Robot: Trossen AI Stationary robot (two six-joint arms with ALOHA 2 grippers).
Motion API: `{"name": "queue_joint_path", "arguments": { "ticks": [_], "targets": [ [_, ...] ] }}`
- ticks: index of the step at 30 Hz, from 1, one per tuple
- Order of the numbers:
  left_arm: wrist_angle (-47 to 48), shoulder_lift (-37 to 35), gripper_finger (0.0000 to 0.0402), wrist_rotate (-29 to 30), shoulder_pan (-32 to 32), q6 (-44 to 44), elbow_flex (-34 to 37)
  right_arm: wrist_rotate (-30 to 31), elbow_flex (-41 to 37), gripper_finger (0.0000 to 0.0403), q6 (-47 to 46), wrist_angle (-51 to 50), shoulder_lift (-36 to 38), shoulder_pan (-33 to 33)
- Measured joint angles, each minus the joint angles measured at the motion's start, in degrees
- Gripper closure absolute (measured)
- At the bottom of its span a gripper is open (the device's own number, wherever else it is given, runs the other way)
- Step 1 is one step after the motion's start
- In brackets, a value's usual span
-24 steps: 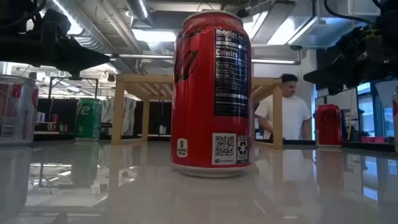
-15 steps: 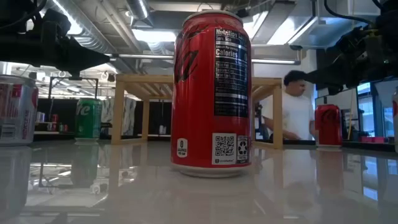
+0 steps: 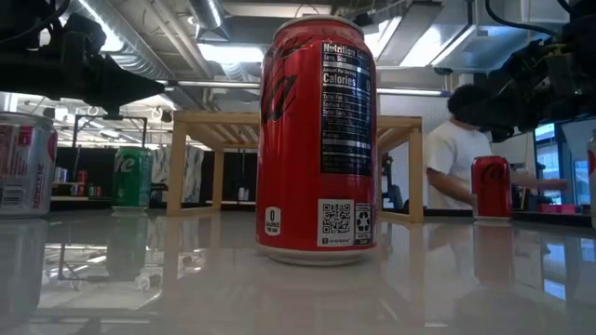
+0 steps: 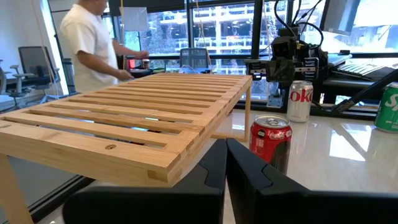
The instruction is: Place canned beverage on shelf
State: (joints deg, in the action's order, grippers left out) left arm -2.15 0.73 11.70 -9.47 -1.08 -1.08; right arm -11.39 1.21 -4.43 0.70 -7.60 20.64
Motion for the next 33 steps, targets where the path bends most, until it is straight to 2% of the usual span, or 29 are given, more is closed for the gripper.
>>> {"name": "queue_joint_path", "arguments": {
  "ticks": [20,25,33],
  "targets": [
    [-0.02,0.01,0.0398,0.02,-0.01,-0.11,0.0,0.01,0.0,0.0393,0.01,0.01,0.0,-0.01],
    [-0.04,0.0,0.0398,1.68,0.01,-5.68,0.0,0.0,0.0,0.0393,0.02,-0.01,-0.01,-0.01],
    [-3.02,0.02,0.0398,1.69,0.01,-5.75,0.04,0.01,0.0,0.0393,0.02,-0.01,-0.02,0.0]
  ]
}}
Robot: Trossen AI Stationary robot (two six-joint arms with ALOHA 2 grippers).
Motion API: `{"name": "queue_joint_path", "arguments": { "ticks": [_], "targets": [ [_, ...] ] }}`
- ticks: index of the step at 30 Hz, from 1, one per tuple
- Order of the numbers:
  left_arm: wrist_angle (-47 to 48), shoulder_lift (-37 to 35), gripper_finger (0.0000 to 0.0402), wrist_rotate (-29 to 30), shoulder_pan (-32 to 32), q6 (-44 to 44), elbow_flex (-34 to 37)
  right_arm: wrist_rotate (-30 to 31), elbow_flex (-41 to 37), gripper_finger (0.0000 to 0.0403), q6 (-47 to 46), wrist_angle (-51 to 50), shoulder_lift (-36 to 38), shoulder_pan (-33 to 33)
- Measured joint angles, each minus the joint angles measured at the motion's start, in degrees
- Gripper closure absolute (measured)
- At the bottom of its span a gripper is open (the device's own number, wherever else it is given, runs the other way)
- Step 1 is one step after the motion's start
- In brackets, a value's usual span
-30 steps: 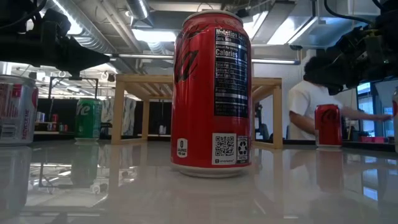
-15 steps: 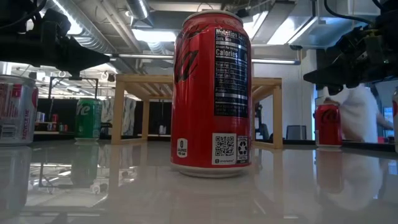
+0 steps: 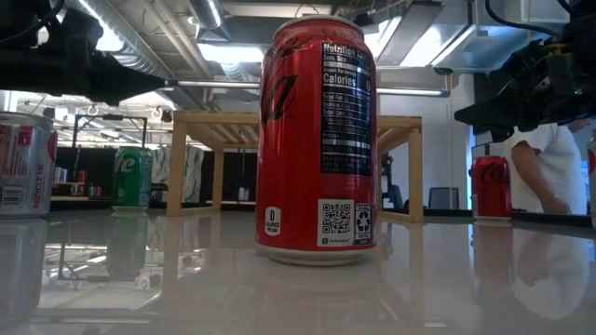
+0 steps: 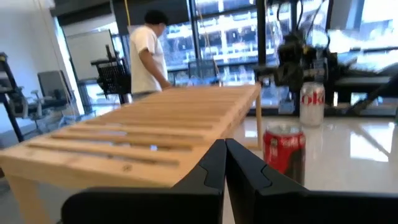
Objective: Place canned beverage on shelf
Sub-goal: Put the top red soda can on the shelf
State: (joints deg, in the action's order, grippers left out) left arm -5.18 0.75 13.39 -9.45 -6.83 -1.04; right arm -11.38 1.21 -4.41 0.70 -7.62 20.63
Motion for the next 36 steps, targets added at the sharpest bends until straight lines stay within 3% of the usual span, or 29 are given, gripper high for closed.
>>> {"name": "queue_joint_path", "arguments": {
  "ticks": [16,25,36],
  "targets": [
    [-12.92,0.0,0.0398,-1.92,-0.02,5.63,0.0,-1.85,0.65,0.0393,-2.79,5.97,-0.13,-0.04],
    [-19.63,3.25,0.0398,-0.61,-0.02,5.38,-0.03,17.69,12.61,0.0393,0.36,-8.06,-4.69,-0.03],
    [-33.2,15.3,0.0398,3.62,0.0,0.46,-0.04,39.24,30.15,0.0393,6.79,-21.97,-23.52,0.03]
  ]
}}
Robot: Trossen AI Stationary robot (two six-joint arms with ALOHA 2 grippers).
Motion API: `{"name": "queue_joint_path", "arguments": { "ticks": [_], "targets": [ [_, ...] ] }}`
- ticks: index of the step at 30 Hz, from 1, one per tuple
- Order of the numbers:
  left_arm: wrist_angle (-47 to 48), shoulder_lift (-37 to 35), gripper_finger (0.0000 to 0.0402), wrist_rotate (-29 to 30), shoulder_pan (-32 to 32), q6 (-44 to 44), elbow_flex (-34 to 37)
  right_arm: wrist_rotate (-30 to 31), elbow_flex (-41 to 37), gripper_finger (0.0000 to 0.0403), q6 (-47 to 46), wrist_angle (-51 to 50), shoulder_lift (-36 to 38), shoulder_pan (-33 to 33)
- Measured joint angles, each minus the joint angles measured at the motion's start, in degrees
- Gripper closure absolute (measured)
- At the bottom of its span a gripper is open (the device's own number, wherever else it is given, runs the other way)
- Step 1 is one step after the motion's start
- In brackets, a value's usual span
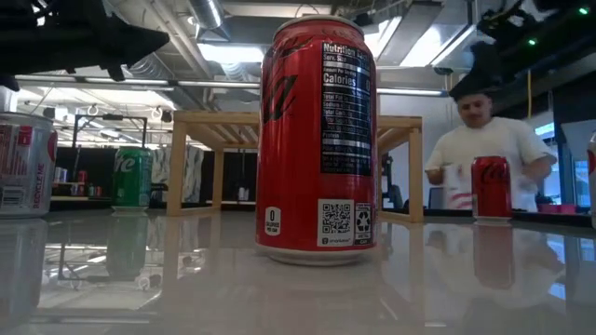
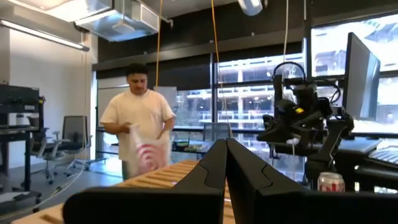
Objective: Place canned beverage on shelf
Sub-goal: Put the top red soda can on the shelf
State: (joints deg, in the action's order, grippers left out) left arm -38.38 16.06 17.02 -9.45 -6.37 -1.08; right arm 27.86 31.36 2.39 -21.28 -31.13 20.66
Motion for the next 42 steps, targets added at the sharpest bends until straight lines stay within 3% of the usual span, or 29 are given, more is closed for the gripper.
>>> {"name": "queue_joint_path", "arguments": {
  "ticks": [6,11,14,18,22,28,33,42],
  "targets": [
    [-7.51,5.34,0.0398,0.26,-0.02,0.02,0.0,11.45,13.8,0.0393,0.87,-14.35,-10.52,0.0],
    [-13.98,8.19,0.0398,0.03,-0.02,-0.26,0.0,12.32,22.38,0.0385,-3.22,-25.76,-16.71,3.29],
    [-15.34,8.82,0.0398,-0.01,-0.02,-0.44,0.0,10.72,24.79,0.035,-4.52,-31.83,-18.9,6.57],
    [-15.14,9.26,0.0398,0.48,-0.02,-0.92,0.0,5.5,25.48,0.0269,-4.74,-36.31,-20.84,12.02],
    [-14.93,9.83,0.0398,0.48,-0.02,-2.01,0.0,-2.54,25.48,0.0177,-5.37,-37.29,-23.46,18.68],
    [-15.39,9.83,0.0398,0.5,-0.02,-7.33,0.0,-5.66,25.5,0.0069,-4.3,-36.87,-28.74,26.95],
    [-16.9,9.81,0.0398,0.49,-0.02,-10.59,-0.23,-8.48,27.04,0.003,-5.44,-38.15,-32.01,27.78],
    [-16.91,9.81,0.0398,-0.02,-0.02,-10.94,-0.96,-8.09,26.88,0.0022,-8.36,-38.92,-33.62,27.72]
  ]
}}
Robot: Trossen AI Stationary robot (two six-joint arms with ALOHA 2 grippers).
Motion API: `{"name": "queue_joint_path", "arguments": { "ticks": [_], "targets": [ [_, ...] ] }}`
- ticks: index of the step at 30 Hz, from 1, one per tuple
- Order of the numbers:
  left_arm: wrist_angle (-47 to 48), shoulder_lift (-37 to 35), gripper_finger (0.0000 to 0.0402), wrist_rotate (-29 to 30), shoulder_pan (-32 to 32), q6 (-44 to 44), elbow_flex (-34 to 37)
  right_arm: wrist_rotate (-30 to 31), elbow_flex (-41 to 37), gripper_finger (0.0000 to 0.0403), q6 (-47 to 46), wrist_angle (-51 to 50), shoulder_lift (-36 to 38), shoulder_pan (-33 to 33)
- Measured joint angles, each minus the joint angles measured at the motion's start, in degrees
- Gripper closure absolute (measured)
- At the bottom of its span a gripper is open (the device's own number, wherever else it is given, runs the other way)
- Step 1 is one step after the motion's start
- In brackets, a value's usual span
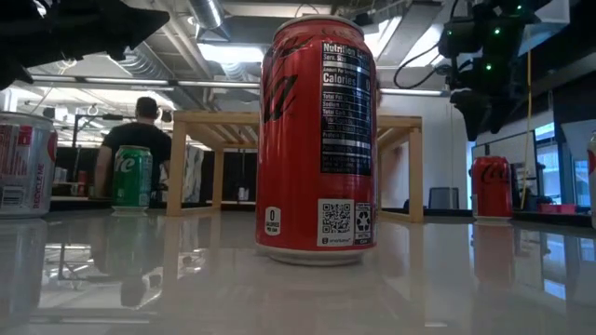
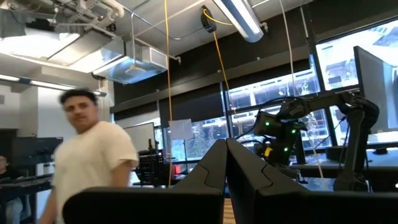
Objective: Place canned beverage on shelf
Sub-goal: Put the top red soda can on the shelf
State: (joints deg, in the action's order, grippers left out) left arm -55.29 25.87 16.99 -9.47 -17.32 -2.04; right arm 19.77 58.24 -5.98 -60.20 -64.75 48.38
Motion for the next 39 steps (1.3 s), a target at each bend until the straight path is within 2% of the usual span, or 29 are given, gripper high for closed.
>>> {"name": "queue_joint_path", "arguments": {
  "ticks": [7,12,17,31,39],
  "targets": [
    [-0.52,0.0,0.0398,-0.09,0.0,-1.32,0.0,-2.91,0.02,0.0022,-9.78,0.61,-3.02,0.04],
    [-0.55,0.0,0.0398,-0.11,0.0,-1.34,0.0,-3.01,0.19,0.0022,-11.74,0.02,-8.77,1.11],
    [-0.49,0.0,0.0398,-0.13,0.0,-1.34,0.0,-2.74,2.98,0.0022,-12.34,-4.91,-14.78,3.16],
    [-0.09,0.0,0.0398,-0.15,0.0,-1.3,-0.02,-1.4,3.32,0.0022,-12.8,-4.78,-17.77,3.04],
    [-0.49,0.0,0.0398,-0.15,0.0,-1.27,-0.02,-4.87,1.94,0.0022,-11.67,-3.93,-18.77,3.04]
  ]
}}
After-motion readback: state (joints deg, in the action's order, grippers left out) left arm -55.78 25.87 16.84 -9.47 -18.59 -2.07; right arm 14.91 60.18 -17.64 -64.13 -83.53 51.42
